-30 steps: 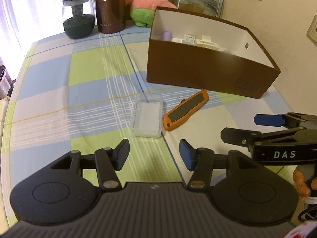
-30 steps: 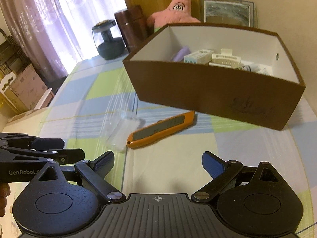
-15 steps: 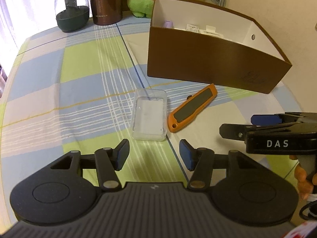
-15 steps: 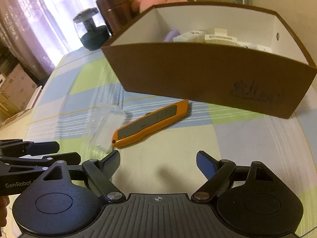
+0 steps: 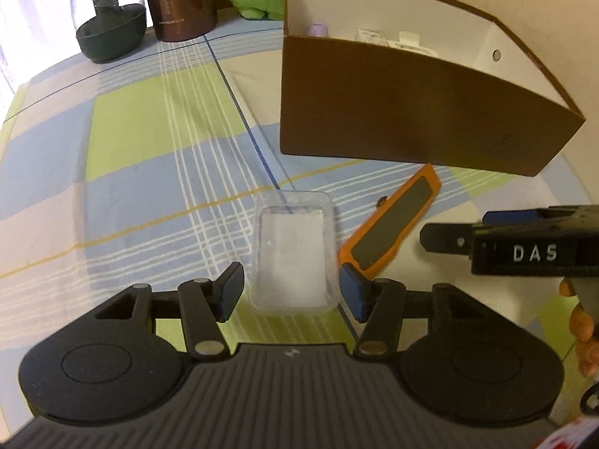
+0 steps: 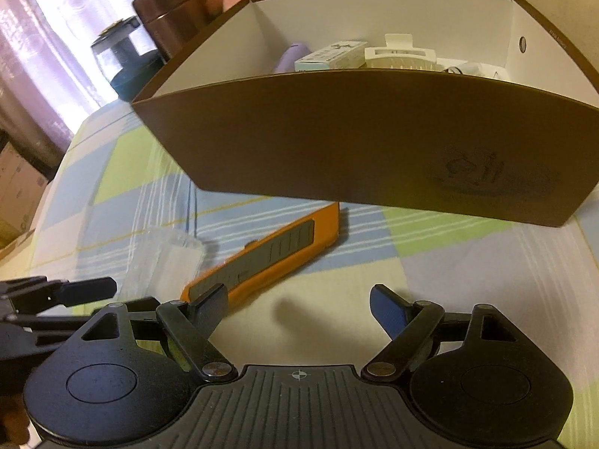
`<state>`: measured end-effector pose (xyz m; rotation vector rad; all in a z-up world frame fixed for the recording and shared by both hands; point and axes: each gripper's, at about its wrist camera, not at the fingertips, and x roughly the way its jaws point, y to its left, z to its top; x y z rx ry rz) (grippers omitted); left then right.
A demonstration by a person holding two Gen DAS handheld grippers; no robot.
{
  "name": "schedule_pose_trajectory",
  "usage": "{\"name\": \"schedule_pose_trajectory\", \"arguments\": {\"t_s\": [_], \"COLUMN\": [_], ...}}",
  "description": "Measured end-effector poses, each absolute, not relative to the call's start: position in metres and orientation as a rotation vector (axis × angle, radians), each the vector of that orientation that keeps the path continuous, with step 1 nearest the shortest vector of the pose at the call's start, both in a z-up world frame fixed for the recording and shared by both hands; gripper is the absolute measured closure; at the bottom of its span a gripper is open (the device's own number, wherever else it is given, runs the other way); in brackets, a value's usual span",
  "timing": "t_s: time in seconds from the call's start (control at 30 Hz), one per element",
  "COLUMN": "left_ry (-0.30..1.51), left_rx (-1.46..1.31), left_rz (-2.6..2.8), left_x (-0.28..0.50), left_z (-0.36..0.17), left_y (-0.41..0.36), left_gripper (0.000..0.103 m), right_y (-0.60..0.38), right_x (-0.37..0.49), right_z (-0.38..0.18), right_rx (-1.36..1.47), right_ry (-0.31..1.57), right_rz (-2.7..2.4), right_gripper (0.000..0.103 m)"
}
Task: Organize rigid objects
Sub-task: 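Grasp the clear plastic case with the left tool while the right tool grasps the orange knife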
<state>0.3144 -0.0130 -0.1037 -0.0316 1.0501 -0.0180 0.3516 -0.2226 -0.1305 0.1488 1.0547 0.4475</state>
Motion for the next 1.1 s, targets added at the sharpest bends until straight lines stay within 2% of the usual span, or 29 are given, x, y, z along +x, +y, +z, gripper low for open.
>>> {"name": "schedule_pose_trajectory", "arguments": {"t_s": [0.37, 0.77, 0.97, 1.1], "left_ry": [1.037, 1.028, 1.029, 1.03], "left_rx": [-0.025, -0.072, -0.091, -0.099], "left_rz": [-0.029, 0.092, 0.109, 0.109], "left_x": [0.327, 0.302, 0.29, 0.287], "left_z": [-0.116, -0.113, -0.111, -0.11], "left_y": [-0.001, 0.048, 0.052, 0.05], "left_gripper": [0.052, 0.052, 0.052, 0.052], "right_y": [-0.206, -0.178, -0.15, -0.145], "right_x": [0.368, 0.369, 0.373, 0.366], "right_z": [-0.136, -0.141, -0.143, -0.144], "right_rx": [0.189, 0.165, -0.019, -0.078], "right_ry": [1.078, 1.063, 1.058, 1.031], "right_rz": [0.412, 0.346, 0.271, 0.289], "right_gripper": [0.023, 0.027, 0.027, 0.032]}}
